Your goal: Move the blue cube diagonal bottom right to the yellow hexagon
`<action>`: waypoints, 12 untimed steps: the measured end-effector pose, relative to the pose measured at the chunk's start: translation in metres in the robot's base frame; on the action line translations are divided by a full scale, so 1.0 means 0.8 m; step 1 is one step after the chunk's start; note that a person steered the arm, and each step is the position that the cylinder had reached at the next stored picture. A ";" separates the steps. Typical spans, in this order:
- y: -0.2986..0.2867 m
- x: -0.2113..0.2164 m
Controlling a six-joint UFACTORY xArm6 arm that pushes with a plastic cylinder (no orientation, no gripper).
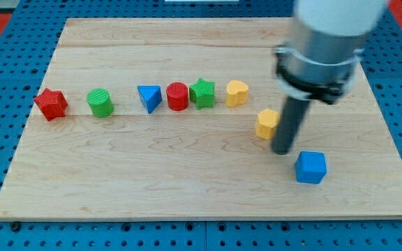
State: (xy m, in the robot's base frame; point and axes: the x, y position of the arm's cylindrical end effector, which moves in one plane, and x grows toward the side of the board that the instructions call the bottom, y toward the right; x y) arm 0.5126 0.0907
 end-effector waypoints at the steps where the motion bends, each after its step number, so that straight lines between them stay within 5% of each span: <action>1: -0.038 -0.004; 3: -0.001 -0.018; 5: -0.071 -0.034; 7: -0.027 -0.037; 9: -0.013 0.067; 12: 0.057 0.090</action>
State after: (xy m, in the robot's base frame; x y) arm 0.5844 0.1359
